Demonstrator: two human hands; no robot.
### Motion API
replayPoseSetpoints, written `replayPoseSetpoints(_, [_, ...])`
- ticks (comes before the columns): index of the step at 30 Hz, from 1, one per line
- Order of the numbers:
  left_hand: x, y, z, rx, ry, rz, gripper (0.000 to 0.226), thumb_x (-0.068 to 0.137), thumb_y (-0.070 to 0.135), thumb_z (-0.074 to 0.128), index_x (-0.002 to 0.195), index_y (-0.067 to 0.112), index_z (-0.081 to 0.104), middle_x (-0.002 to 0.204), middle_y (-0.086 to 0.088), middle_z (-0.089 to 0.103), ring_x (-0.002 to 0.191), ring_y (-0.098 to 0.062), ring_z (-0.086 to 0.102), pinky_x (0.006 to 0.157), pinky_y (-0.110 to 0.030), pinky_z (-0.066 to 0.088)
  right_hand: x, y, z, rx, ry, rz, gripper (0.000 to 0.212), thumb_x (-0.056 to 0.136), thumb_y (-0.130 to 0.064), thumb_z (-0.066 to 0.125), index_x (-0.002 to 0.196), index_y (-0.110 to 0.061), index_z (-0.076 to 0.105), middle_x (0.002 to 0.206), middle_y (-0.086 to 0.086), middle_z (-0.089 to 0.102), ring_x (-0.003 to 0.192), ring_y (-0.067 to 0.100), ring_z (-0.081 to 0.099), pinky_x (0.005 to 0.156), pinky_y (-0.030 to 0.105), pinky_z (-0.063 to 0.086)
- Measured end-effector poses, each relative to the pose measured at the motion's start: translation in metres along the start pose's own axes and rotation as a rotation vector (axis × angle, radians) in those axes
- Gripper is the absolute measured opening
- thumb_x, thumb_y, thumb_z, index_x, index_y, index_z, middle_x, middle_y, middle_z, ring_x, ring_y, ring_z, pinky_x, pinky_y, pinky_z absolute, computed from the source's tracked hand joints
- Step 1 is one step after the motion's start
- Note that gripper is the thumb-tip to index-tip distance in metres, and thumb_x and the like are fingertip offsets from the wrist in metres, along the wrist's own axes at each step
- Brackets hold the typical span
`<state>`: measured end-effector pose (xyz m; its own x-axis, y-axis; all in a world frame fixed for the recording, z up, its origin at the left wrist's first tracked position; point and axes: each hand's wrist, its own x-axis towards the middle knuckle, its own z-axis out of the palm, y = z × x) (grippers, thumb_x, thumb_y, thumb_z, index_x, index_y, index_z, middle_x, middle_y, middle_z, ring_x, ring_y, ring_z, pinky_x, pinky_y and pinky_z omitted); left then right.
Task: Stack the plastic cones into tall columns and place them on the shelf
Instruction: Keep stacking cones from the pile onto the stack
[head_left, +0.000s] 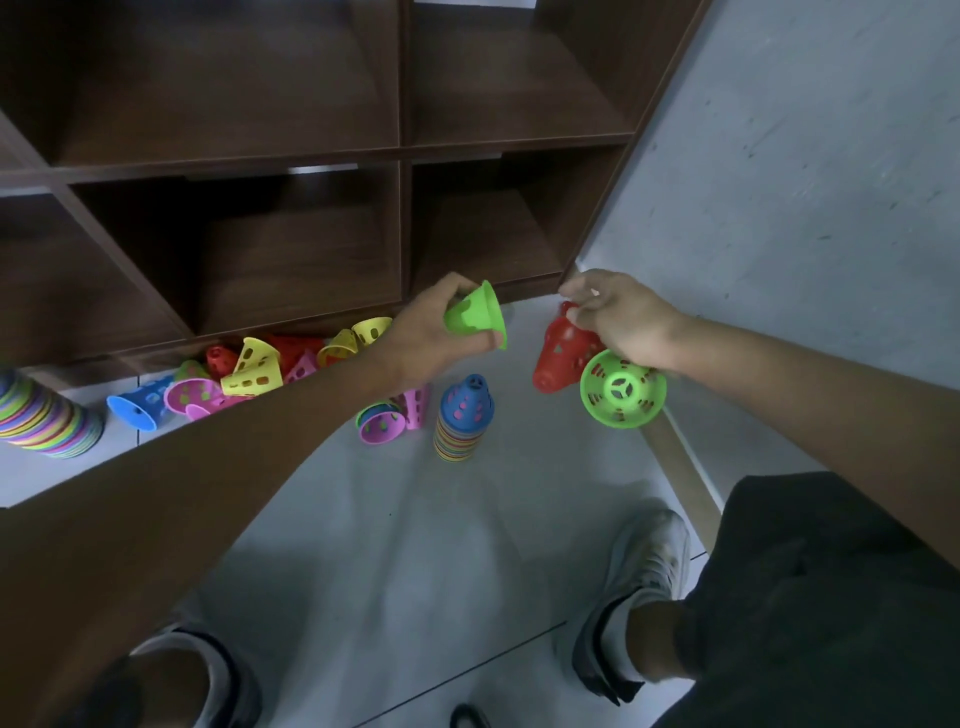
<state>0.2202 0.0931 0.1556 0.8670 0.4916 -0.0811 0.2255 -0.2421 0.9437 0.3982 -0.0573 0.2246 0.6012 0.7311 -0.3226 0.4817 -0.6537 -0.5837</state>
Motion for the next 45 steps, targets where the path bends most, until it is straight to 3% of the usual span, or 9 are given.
replayPoseSetpoints(2, [-0.001,-0.004,-0.002,0.016,-0.014,-0.035,0.044,0.081,0.038,0.081,0.114,0.026,0.056,0.101,0.003,0.062,0.085,-0.008,0.057,0.077,-0.035,0.052,-0.001,-0.007,-0.004,0.124,0.054,0.042,0.018,0.099,-0.012,0.058,0.111,-0.022,0.068,0.114,0.012,0.07,0.103,0.024,0.066,0.096,0.033,0.051])
replayPoseSetpoints(6, [-0.008,0.0,0.0,-0.001,-0.084,-0.125,0.06,0.064,0.067,0.074,0.112,0.037,0.056,0.114,0.0,0.061,0.103,-0.022,0.064,0.087,-0.05,0.059,-0.004,-0.025,-0.013,0.256,0.182,0.097,0.018,0.099,-0.016,0.059,0.089,-0.025,0.071,0.102,0.01,0.072,0.097,0.028,0.069,0.094,0.04,0.056])
replayPoseSetpoints(9, [-0.008,0.008,0.006,-0.08,-0.131,-0.142,0.065,0.065,0.063,0.074,0.117,0.028,0.057,0.122,-0.005,0.06,0.11,-0.026,0.065,0.086,-0.05,0.06,-0.006,-0.031,-0.01,0.265,0.202,0.09,0.02,0.098,-0.017,0.061,0.082,-0.027,0.069,0.096,0.006,0.073,0.093,0.026,0.07,0.089,0.036,0.058])
replayPoseSetpoints(14, [-0.006,0.015,0.015,-0.268,-0.183,-0.226,0.061,0.074,0.051,0.072,0.125,0.022,0.056,0.123,-0.008,0.065,0.107,-0.024,0.068,0.092,-0.046,0.059,-0.011,-0.044,0.0,0.295,0.115,0.017,0.004,0.096,-0.026,0.067,0.094,-0.025,0.071,0.09,-0.002,0.072,0.09,0.02,0.071,0.091,0.039,0.058])
replayPoseSetpoints(21, [-0.006,0.013,0.016,-0.475,-0.226,-0.278,0.059,0.08,0.053,0.07,0.129,0.02,0.06,0.116,-0.007,0.066,0.09,-0.019,0.066,0.093,-0.043,0.058,-0.018,-0.056,-0.001,0.14,0.126,-0.089,0.038,0.096,-0.059,0.055,0.094,-0.023,0.069,0.086,-0.004,0.071,0.079,0.011,0.069,0.073,0.026,0.054])
replayPoseSetpoints(28, [-0.005,0.016,0.018,-0.585,-0.227,-0.313,0.066,0.083,0.054,0.064,0.134,0.014,0.053,0.108,-0.001,0.062,0.09,-0.018,0.064,0.1,-0.049,0.052,-0.017,-0.06,-0.013,0.097,0.19,-0.163,0.033,0.097,-0.055,0.056,0.086,-0.027,0.067,0.08,-0.01,0.073,0.072,0.002,0.068,0.068,0.019,0.046])
replayPoseSetpoints(33, [-0.005,0.017,0.016,-0.647,-0.219,-0.326,0.072,0.082,0.056,0.062,0.14,0.015,0.051,0.108,0.0,0.062,0.087,-0.017,0.063,0.101,-0.048,0.05,-0.01,-0.062,-0.032,0.234,0.166,-0.139,0.03,0.098,-0.048,0.058,0.096,-0.021,0.072,0.082,-0.01,0.077,0.085,0.003,0.068,0.092,0.034,0.05])
replayPoseSetpoints(40, [-0.007,0.017,0.019,-0.66,-0.258,-0.343,0.064,0.088,0.054,0.061,0.138,0.015,0.054,0.106,-0.001,0.06,0.096,-0.017,0.062,0.099,-0.045,0.051,0.001,-0.061,-0.048,0.446,0.279,-0.085,0.03,0.1,-0.044,0.058,0.101,-0.017,0.07,0.083,-0.002,0.078,0.065,0.006,0.069,0.065,0.026,0.053])
replayPoseSetpoints(45, [-0.006,0.026,0.025,-0.621,-0.359,-0.336,0.062,0.084,0.057,0.056,0.133,0.021,0.06,0.109,0.0,0.063,0.099,-0.016,0.063,0.103,-0.046,0.05,0.014,-0.05,-0.042,0.247,0.526,-0.098,0.023,0.1,-0.044,0.057,0.091,-0.024,0.064,0.079,-0.009,0.073,0.069,-0.003,0.062,0.064,0.016,0.044])
